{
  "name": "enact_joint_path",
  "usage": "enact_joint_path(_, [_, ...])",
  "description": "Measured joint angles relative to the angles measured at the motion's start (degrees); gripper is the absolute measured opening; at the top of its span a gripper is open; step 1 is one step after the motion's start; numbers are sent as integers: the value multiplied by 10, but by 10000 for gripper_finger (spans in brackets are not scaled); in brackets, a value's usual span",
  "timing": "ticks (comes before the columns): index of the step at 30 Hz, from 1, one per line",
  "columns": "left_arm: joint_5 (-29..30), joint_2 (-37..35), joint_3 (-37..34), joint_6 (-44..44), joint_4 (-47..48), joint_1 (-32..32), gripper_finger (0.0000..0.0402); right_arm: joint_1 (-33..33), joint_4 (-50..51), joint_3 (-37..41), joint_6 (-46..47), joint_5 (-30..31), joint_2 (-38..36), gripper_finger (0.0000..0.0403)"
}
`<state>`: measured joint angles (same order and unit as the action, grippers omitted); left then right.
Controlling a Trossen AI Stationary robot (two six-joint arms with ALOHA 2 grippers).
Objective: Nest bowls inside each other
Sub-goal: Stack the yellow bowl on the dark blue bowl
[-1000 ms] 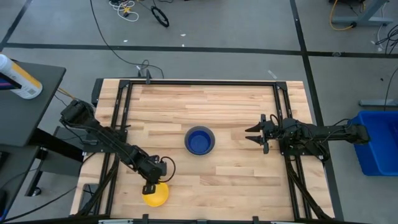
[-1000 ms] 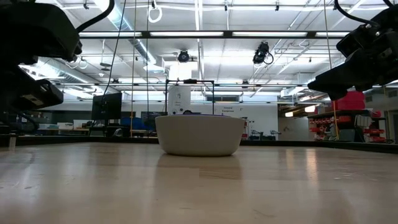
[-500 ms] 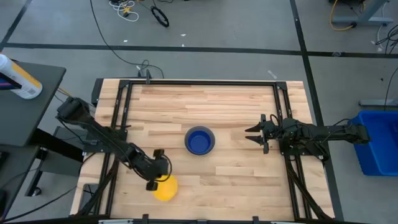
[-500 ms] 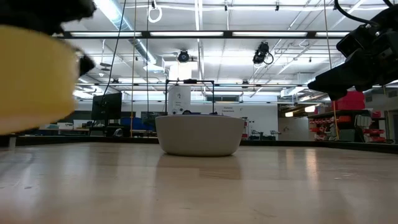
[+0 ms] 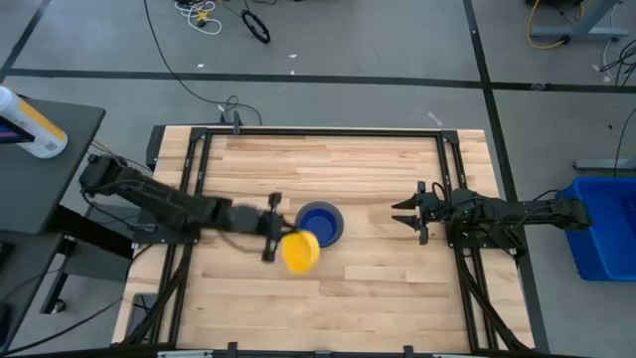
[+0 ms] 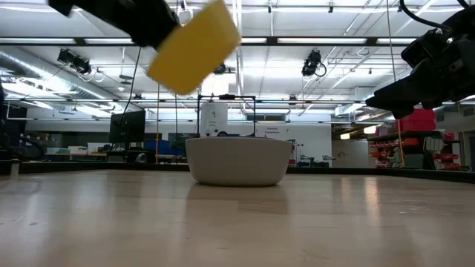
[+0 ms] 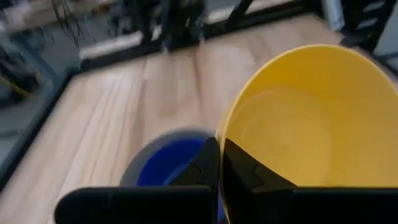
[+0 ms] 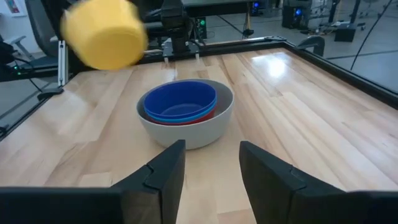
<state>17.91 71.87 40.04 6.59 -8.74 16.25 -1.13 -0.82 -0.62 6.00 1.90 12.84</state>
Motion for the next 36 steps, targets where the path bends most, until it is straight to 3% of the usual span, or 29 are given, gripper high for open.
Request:
enact_joint_path(5, [-122, 22, -1, 4, 1, -136, 5, 0, 1, 0, 3, -5, 0, 162])
enact_joint_path(11, [-209, 68, 37, 13, 38, -225, 5, 0, 1, 0, 6, -5, 0, 167])
enact_joint_path(24, [-217, 243, 289, 73, 321, -234, 5, 0, 2, 0, 21, -13, 0, 164])
enact_joint_path(36, [-264, 333, 379, 93, 423, -240, 5, 0, 4, 0, 31, -20, 7, 162])
